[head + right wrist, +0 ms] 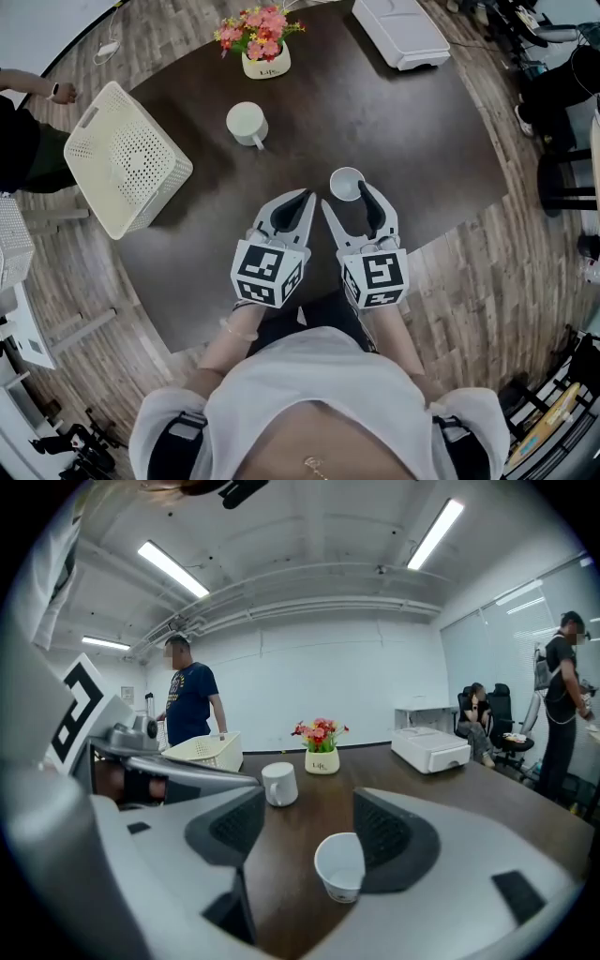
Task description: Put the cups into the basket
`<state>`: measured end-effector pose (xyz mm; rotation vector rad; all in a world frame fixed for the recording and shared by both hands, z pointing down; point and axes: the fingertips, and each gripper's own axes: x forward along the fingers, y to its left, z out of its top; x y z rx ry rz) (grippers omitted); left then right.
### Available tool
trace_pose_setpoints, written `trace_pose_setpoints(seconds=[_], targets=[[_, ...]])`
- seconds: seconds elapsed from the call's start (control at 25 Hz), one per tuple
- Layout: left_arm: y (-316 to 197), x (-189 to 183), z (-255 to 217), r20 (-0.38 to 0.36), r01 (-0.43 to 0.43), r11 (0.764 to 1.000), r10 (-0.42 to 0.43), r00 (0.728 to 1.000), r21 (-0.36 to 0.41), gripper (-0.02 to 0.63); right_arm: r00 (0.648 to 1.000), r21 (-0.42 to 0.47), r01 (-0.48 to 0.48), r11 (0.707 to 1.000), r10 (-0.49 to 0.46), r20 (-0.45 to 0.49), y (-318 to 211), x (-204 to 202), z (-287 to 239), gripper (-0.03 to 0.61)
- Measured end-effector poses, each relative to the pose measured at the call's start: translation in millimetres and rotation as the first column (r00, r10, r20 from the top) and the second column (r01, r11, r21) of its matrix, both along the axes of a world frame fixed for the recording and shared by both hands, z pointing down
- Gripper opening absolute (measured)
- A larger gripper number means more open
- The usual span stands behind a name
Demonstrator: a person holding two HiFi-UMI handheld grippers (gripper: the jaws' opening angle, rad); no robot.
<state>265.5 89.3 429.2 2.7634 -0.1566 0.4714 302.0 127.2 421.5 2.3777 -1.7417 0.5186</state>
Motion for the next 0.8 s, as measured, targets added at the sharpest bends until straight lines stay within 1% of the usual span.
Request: trace_pose_setpoints(seconds=[0.08, 0.12, 0.2, 0.28, 0.36, 0.52, 0.68, 0.8], targets=[[-5, 1, 5, 0.011, 0.015, 1.000, -0.015, 1.000, -0.006, 0.011, 1.000, -0.025, 0.007, 1.000, -0.007, 0.005, -4, 5, 8, 0.337], [-7, 1, 8, 0.018, 0.021, 1.000, -0.020, 1.000, -0.010, 0.011, 1.000, -0.038, 0.006, 0.999, -0.006, -0.007, -6, 8, 11, 0.362], [-11, 1, 14, 0.033, 0.029, 0.999, -0.028, 0.999, -0.017, 0.011, 0.999, -0.066, 0.005, 0.998, -0.008, -0.037, -7, 14, 18, 0.388], [-15, 3, 21, 0.047, 0.035, 0.999, -0.034, 0.998, -0.021, 0.011, 0.999, -0.096, 0.013, 0.995, -0.018, -0.043, -9, 20, 27, 0.396], [-18, 5, 28, 0.060, 0.040, 0.999, -0.038, 0.997, -0.027, 0.011, 1.000, -0.118, 0.016, 0.993, -0.018, -0.015, -10, 25, 38, 0.397], [-18, 9, 48, 0.094, 0.039, 0.998, -0.034, 0.995, -0.049, 0.011, 0.999, -0.156, -0.004, 0.988, 0.010, 0.037, -7, 35, 61, 0.397], [-18, 10, 67, 0.122, 0.047, 0.996, -0.038, 0.992, -0.071, 0.011, 0.999, -0.184, 0.012, 0.983, -0.003, 0.047, -11, 38, 79, 0.397], [-20, 10, 76, 0.135, 0.060, 0.995, -0.049, 0.990, -0.083, 0.011, 0.999, -0.208, 0.033, 0.978, -0.026, 0.036, -13, 37, 89, 0.397]])
